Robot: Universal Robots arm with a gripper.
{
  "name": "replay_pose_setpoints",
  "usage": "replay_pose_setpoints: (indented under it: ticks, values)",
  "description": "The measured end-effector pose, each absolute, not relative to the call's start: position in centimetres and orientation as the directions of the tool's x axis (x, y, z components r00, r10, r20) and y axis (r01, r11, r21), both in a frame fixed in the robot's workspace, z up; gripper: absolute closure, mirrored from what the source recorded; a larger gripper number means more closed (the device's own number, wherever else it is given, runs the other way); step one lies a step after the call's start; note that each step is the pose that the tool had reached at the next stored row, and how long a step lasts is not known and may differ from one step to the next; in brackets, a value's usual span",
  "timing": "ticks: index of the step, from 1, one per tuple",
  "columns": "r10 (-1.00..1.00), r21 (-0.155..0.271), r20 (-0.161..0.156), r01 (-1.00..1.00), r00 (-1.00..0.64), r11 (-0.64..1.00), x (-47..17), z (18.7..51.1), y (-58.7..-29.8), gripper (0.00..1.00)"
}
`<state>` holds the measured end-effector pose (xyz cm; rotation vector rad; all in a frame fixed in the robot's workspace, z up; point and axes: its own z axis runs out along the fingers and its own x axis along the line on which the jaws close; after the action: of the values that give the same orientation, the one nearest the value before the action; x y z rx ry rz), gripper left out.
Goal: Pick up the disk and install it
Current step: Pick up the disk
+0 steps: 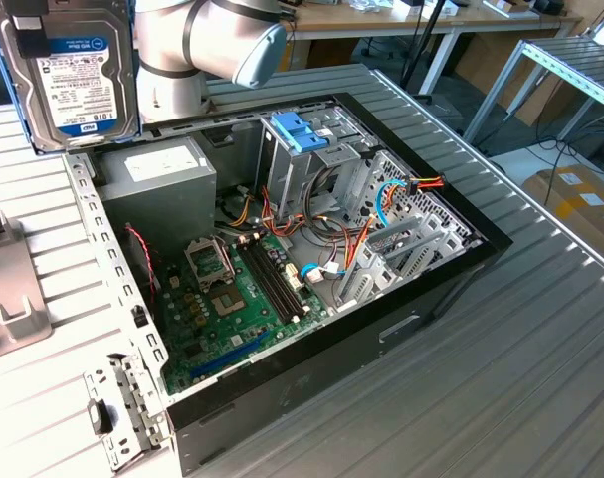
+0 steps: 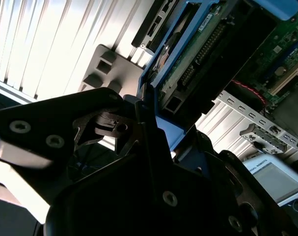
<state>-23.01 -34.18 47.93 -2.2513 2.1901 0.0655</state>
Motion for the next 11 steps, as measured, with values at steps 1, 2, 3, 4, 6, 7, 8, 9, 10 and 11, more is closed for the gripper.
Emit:
replay_pose_setpoints:
  ticks: [1,2,3,4,6,7,8,9,10,11]
  values:
    - [-0.999,0.029,-0.030,-0.999,0.027,-0.028,-22.97,47.93,-34.22,0.63]
    - [-0.999,0.029,-0.030,-0.999,0.027,-0.028,-22.92,47.92,-34.26,0.63]
    - [-0.999,0.029,-0.030,-0.999,0.027,-0.028,-22.89,47.92,-34.30,0.63]
    - [-0.999,0.029,-0.030,-0.999,0.027,-0.028,-22.83,47.92,-34.35,0.63]
    - [-0.999,0.029,-0.030,-0.999,0.027,-0.028,-22.75,47.91,-34.43,0.63]
    - [-0.999,0.029,-0.030,-0.999,0.027,-0.028,-22.71,47.91,-34.46,0.63]
    - [-0.999,0.029,-0.030,-0.999,0.027,-0.028,-22.67,47.91,-34.50,0.63]
    - [-0.999,0.029,-0.030,-0.999,0.027,-0.028,-22.64,47.91,-34.53,0.63]
    - [-0.999,0.029,-0.030,-0.999,0.027,-0.028,-22.59,47.91,-34.57,0.63]
    - [-0.999,0.029,-0.030,-0.999,0.027,-0.028,-22.56,47.90,-34.61,0.63]
